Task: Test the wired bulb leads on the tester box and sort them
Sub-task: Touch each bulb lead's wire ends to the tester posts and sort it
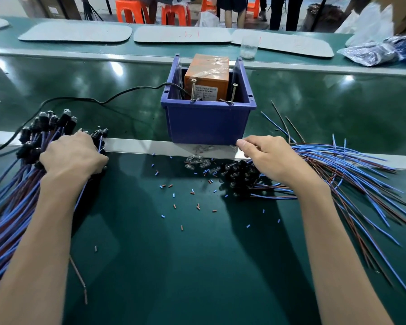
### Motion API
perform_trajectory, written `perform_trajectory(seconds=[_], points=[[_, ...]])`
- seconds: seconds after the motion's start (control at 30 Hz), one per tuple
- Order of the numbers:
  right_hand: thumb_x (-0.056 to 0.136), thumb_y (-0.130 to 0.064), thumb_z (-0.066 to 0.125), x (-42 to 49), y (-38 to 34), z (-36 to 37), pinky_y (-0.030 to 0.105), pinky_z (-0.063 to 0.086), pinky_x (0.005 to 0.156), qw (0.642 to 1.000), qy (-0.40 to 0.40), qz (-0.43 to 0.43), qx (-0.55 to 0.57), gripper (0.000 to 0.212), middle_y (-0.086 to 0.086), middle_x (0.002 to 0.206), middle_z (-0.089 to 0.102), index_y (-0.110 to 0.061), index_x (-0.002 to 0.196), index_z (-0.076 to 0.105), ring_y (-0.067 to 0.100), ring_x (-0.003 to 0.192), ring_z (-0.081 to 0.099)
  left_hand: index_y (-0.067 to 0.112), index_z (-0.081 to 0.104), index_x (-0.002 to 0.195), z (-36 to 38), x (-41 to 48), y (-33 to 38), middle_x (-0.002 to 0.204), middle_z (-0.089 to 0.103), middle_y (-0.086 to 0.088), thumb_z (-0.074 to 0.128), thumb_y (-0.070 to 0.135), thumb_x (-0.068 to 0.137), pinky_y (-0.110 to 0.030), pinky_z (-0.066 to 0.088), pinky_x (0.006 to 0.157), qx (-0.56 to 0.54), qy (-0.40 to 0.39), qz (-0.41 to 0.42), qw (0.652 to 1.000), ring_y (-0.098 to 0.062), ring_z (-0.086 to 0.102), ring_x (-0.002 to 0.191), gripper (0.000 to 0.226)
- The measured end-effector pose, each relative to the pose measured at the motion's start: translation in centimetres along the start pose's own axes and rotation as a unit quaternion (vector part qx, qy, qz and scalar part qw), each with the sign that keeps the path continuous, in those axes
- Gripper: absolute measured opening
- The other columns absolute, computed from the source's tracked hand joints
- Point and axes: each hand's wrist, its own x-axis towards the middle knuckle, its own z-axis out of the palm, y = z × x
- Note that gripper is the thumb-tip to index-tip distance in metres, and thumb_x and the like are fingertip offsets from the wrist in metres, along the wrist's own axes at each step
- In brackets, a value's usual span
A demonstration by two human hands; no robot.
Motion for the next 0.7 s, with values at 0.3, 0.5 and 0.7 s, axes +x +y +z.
perform_trajectory(seconds=[0.3,0.5,0.7], points=[[0.100,-0.040,0.041,-0.2,-0.3,-0.3,0.023,0.032,0.071,1.000,-0.006,0.018,0.014,0.034,0.003,0.100,0.066,-0.020,0.109,0.067,0.016,0.084,0.052,0.025,0.073,0.096,-0.5,-0.4,-0.1,0.098,0.067,-0.023,0.068,0.027,0.080,-0.046,0.048,0.081,-0.091,0.117,0.050,0.988,-0.046,0.059,0.097,0.016],[0.100,-0.038,0.043,-0.4,-0.4,-0.2,0.027,0.035,0.070,1.000,0.000,0.007,0.022,0.034,0.004,0.097,0.067,-0.016,0.106,0.068,0.019,0.085,0.054,0.024,0.071,0.096,-1.7,-0.8,-0.1,0.085,0.070,-0.019,0.053,0.041,0.078,-0.048,0.052,0.083,-0.178,0.165,0.073,0.967,-0.040,0.062,0.097,0.030],[0.098,-0.035,0.047,-0.8,-2.2,-0.9,0.030,0.049,0.086,0.990,0.028,-0.041,0.130,0.030,-0.001,0.095,0.072,-0.017,0.094,0.070,0.014,0.092,0.066,0.022,0.064,0.103,-4.1,-3.0,2.0,0.073,0.071,-0.008,0.047,0.055,0.078,-0.048,0.056,0.079,-0.308,0.202,0.133,0.920,-0.033,0.069,0.080,0.045]])
